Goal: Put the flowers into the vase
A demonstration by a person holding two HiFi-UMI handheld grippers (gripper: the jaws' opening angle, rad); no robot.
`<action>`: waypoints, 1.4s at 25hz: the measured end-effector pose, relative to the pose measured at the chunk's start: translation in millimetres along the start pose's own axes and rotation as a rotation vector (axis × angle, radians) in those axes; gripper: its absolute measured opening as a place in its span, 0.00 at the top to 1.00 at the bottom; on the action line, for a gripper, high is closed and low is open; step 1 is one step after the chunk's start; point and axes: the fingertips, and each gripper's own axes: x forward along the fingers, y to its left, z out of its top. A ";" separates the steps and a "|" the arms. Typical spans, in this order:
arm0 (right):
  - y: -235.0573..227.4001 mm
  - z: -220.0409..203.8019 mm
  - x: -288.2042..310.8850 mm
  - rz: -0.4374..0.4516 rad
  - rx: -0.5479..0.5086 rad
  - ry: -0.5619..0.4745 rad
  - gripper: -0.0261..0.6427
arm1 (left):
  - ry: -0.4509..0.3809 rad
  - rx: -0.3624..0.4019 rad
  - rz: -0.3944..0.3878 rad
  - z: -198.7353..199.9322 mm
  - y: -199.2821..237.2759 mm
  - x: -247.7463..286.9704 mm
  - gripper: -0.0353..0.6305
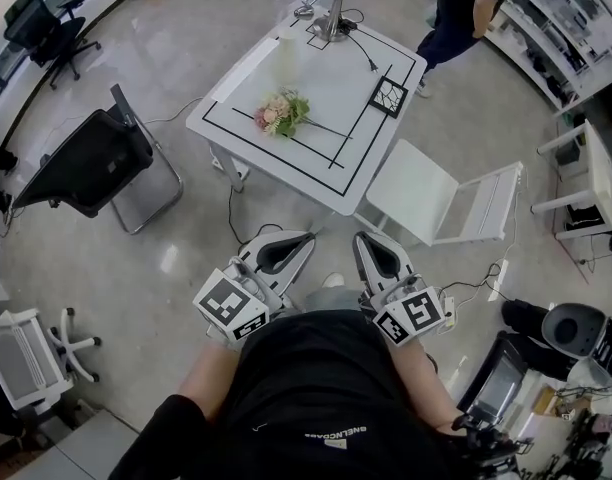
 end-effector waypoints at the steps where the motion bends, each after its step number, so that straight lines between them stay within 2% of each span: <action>1: 1.6 -1.6 2.1 0.002 -0.002 0.007 0.94 | 0.002 0.000 0.001 0.1 1.5 -1.5 0.94; 8: -1.9 -6.3 23.7 0.025 0.002 0.015 0.94 | 0.003 -0.031 0.017 -1.1 20.0 -3.6 0.94; 15: -28.6 -2.1 48.1 0.037 0.020 0.013 0.94 | 0.003 -0.055 0.061 1.9 48.9 14.2 0.94; 23: -84.9 4.2 80.5 0.033 0.050 0.027 0.94 | 0.025 -0.086 0.089 5.5 90.6 66.6 0.94; 27: -120.7 9.6 100.2 0.043 0.057 0.033 0.94 | 0.040 -0.078 0.098 7.1 113.0 99.6 0.94; 35: -184.3 15.2 137.1 0.101 0.081 0.054 0.94 | 0.059 -0.082 0.189 11.6 153.7 152.1 0.94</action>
